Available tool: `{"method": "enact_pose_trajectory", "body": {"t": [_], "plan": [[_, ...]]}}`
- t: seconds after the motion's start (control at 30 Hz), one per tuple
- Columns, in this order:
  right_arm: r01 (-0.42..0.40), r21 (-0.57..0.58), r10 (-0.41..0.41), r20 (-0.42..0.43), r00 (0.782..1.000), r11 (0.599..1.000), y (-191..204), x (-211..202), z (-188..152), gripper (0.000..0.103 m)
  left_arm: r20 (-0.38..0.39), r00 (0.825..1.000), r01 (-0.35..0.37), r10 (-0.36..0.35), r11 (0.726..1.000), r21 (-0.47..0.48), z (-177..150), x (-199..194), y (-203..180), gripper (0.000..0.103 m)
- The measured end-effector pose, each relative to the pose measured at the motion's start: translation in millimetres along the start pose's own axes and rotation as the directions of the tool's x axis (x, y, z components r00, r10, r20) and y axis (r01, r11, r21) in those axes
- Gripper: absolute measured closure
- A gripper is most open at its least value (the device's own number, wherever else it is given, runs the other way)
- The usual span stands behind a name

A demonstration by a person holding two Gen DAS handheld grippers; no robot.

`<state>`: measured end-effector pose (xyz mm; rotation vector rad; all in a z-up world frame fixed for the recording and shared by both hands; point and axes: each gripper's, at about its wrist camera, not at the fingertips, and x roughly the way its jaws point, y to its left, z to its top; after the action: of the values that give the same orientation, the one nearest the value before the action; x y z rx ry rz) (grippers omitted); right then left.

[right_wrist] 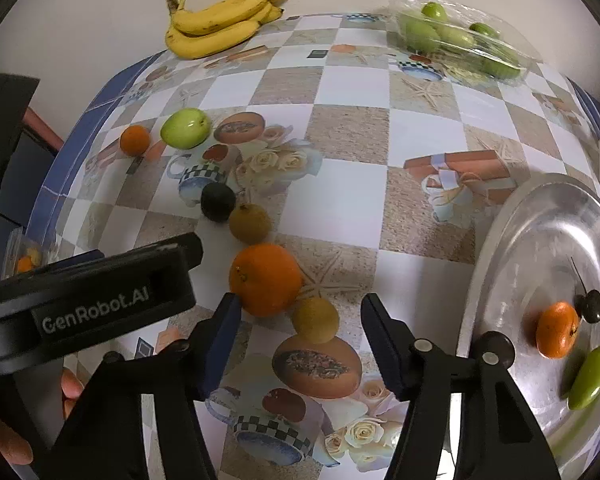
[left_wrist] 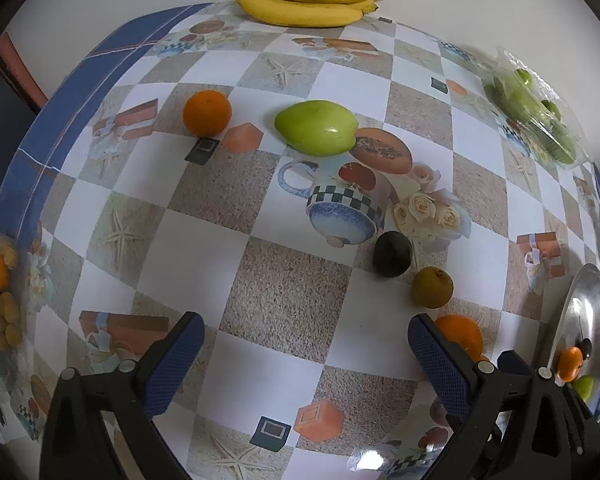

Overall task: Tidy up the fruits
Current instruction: 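Close the right gripper on a small brown fruit while the left gripper approaches an orange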

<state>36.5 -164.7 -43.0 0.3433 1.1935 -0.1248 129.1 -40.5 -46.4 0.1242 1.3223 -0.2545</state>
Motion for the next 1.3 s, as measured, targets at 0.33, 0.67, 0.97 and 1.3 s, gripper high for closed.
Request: {"method": "enact_pose_trajectory", "body": {"t": [0.33, 0.67, 0.97, 1.3], "plan": [[-0.007, -0.003, 0.007, -0.007, 1.0, 1.0, -3, -5, 1, 0.057, 0.007, 1.0, 0.0, 0.0, 1.0, 0.0, 1, -4, 0, 0.0], [-0.004, -0.029, 0.004, -0.025, 1.0, 1.0, -1, -4, 0, 0.069, 0.006, 1.0, 0.0, 0.0, 1.0, -0.001, 2, -4, 0, 0.0], [0.017, -0.03, -0.019, -0.046, 0.999, 0.999, -6, -2, -2, 0.076, 0.005, 1.0, 0.005, -0.005, 1.0, 0.003, 2, -4, -5, 0.0], [0.024, -0.03, -0.026, -0.07, 0.997, 0.999, -9, 4, -2, 0.076, 0.006, 1.0, 0.012, -0.012, 1.0, 0.006, 2, -5, -9, 0.0]]}}
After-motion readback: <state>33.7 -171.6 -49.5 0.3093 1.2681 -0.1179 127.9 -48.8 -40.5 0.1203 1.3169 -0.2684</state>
